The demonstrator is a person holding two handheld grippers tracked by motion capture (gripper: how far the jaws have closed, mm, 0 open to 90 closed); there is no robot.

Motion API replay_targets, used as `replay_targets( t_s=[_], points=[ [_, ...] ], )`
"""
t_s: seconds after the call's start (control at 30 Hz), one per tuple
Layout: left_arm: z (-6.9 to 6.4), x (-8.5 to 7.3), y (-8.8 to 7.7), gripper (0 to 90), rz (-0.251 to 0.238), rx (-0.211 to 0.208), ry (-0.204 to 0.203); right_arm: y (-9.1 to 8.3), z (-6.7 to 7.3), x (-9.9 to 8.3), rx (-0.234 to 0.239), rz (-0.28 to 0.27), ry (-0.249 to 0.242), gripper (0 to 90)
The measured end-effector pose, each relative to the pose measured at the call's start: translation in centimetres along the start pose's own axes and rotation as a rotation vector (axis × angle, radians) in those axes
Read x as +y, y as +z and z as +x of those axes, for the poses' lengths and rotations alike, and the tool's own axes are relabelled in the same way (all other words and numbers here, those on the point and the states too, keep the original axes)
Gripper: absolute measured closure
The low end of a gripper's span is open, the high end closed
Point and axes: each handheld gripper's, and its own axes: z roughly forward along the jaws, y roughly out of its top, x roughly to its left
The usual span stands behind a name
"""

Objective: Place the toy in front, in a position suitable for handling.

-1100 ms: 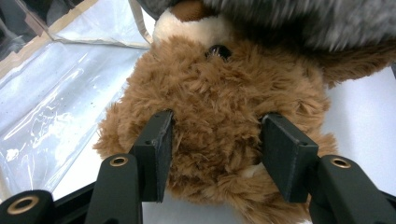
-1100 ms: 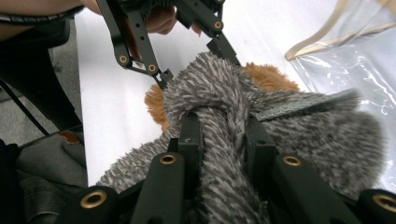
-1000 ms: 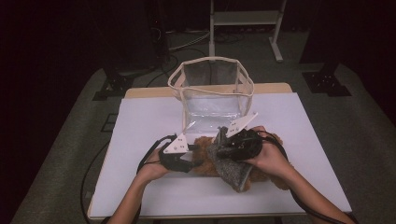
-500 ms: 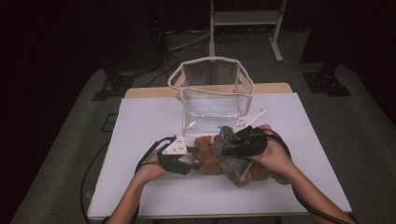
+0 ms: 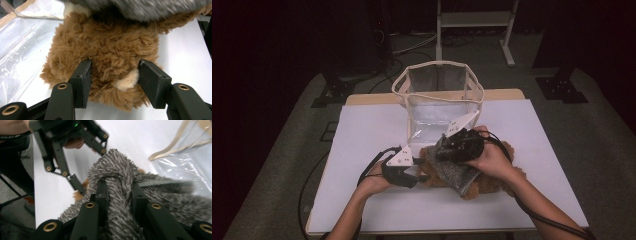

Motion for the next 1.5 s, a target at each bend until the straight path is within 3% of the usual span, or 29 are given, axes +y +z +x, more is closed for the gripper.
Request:
replay_targets(
  t_s=[0.2, 0.3, 0.4, 0.53, 0.6, 0.73, 0.83, 0.87, 0.9, 0.97, 1.0, 1.1, 1.17, 1.2, 1.3, 1.33, 1.4, 1.47, 1.5],
  points=[
    [-0.1, 0.0, 0.0, 44.8, 0.007, -0.016, 0.012, -0.3, -1.2, 0.6, -0.030, -0.008, 0.024, 72.5],
    [0.1, 0.0, -0.3, 41.4, -0.003, -0.003, 0.004, 0.2, -1.7, 0.5, -0.015, 0.005, 0.043, 72.5],
    [0.4, 0.1, -0.7, 42.1, -0.035, 0.017, -0.012, 0.7, -1.0, 0.3, 0.009, 0.048, 0.026, 72.6],
    [-0.1, 0.1, 0.1, 46.1, -0.012, -0.013, 0.003, 0.5, -0.9, 1.1, 0.008, 0.054, 0.009, 72.5],
    [-0.3, 0.2, 0.0, 46.2, 0.000, -0.022, 0.017, 1.0, -1.8, 2.0, -0.010, 0.054, 0.026, 72.5],
    [-0.4, 0.0, 0.0, 45.7, 0.008, -0.051, 0.027, 1.7, -3.0, 2.2, -0.014, 0.067, 0.052, 72.5],
    [-0.2, 0.2, -0.5, 41.9, -0.001, -0.050, 0.011, 2.3, -3.1, 1.3, 0.007, 0.088, 0.069, 72.6],
    [-0.2, 0.5, -0.9, 37.8, -0.030, -0.010, 0.014, 2.2, -2.6, 0.7, 0.029, 0.078, 0.076, 72.8],
    [-0.2, 0.5, -0.9, 36.5, -0.030, -0.010, 0.014, 2.2, -2.6, 0.7, 0.029, 0.078, 0.076, 72.8],
    [-0.1, 0.8, -0.9, 36.4, -0.038, -0.016, 0.006, 1.7, -1.8, 0.2, 0.086, 0.059, 0.078, 72.8],
    [-0.3, 0.9, -0.6, 37.6, -0.024, -0.027, 0.018, 1.2, -1.0, 0.2, 0.088, 0.055, 0.062, 72.7],
    [-0.7, 0.7, 0.1, 38.3, -0.007, -0.047, 0.017, 0.5, -0.9, 0.1, 0.066, 0.053, 0.047, 72.8],
    [-0.8, 0.5, 0.1, 38.3, -0.006, -0.055, 0.020, -0.9, -1.5, -0.4, 0.022, 0.038, 0.066, 72.8],
    [-0.8, 0.6, 0.0, 38.2, -0.001, -0.065, 0.022, -2.2, -2.3, -1.2, 0.005, 0.009, 0.116, 72.8],
    [-0.7, 0.7, -0.2, 37.8, 0.000, -0.064, 0.028, -3.0, -3.1, -2.2, -0.019, 0.009, 0.143, 72.8],
    [-0.5, 1.0, -0.5, 35.9, -0.029, -0.037, 0.024, -2.8, -3.1, -3.2, -0.018, 0.039, 0.162, 72.8],
    [-0.5, 1.1, -0.5, 34.5, -0.051, -0.028, 0.011, -2.5, -3.0, -3.5, -0.012, 0.053, 0.153, 72.8],
    [-0.6, 1.5, -0.4, 32.1, -0.075, -0.039, 0.015, -0.8, -1.8, -4.2, 0.036, 0.094, 0.128, 72.8],
    [-0.7, 1.6, -0.2, 32.1, -0.065, -0.046, 0.028, -0.8, -1.8, -4.2, 0.036, 0.094, 0.128, 72.8]
  ],
)
